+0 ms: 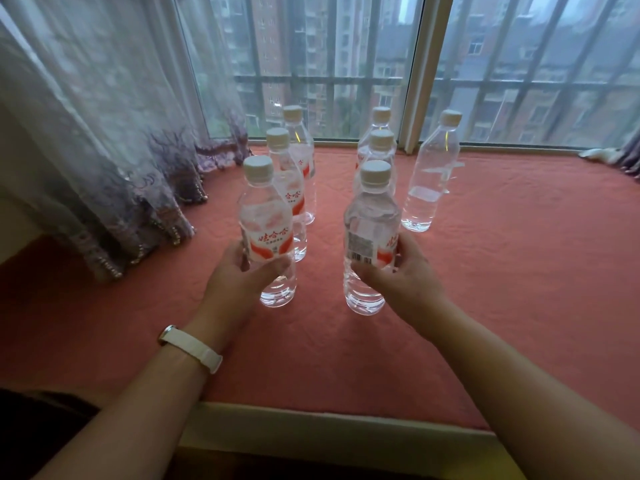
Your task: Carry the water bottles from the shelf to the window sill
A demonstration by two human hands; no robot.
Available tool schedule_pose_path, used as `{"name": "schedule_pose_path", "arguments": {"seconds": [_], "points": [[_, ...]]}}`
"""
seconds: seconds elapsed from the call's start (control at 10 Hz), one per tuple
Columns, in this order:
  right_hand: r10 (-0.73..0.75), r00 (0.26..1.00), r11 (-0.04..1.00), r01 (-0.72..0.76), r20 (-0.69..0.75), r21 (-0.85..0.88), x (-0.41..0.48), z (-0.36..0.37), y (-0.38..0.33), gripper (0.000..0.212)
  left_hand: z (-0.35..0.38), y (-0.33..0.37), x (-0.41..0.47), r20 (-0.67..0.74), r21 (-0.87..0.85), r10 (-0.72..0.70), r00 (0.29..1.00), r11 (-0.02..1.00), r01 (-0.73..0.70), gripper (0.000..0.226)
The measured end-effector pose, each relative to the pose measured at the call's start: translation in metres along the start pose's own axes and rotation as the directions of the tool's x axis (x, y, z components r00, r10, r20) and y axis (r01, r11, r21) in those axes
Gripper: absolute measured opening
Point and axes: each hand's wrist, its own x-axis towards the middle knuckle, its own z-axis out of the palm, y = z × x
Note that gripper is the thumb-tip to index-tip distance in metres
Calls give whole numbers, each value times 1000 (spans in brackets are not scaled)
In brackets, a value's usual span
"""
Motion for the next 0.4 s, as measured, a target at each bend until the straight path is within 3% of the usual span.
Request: {"name": "schedule_pose_path", "arguments": {"seconds": [0.1,0.2,0.4], "points": [[-4,1000,1000,5,17,-24,0,-2,1,47,1,5,-3,26,-8,-3,1000,1000,3,70],[9,1000,1000,-9,24,-10,-1,-2,2,45,0,6,-10,15,-14,-25,1000,1000,25,83],[112,993,993,-111,33,-30,-7,-16,-21,58,-6,35,-28,-130,121,-103,986,985,119,91]]}}
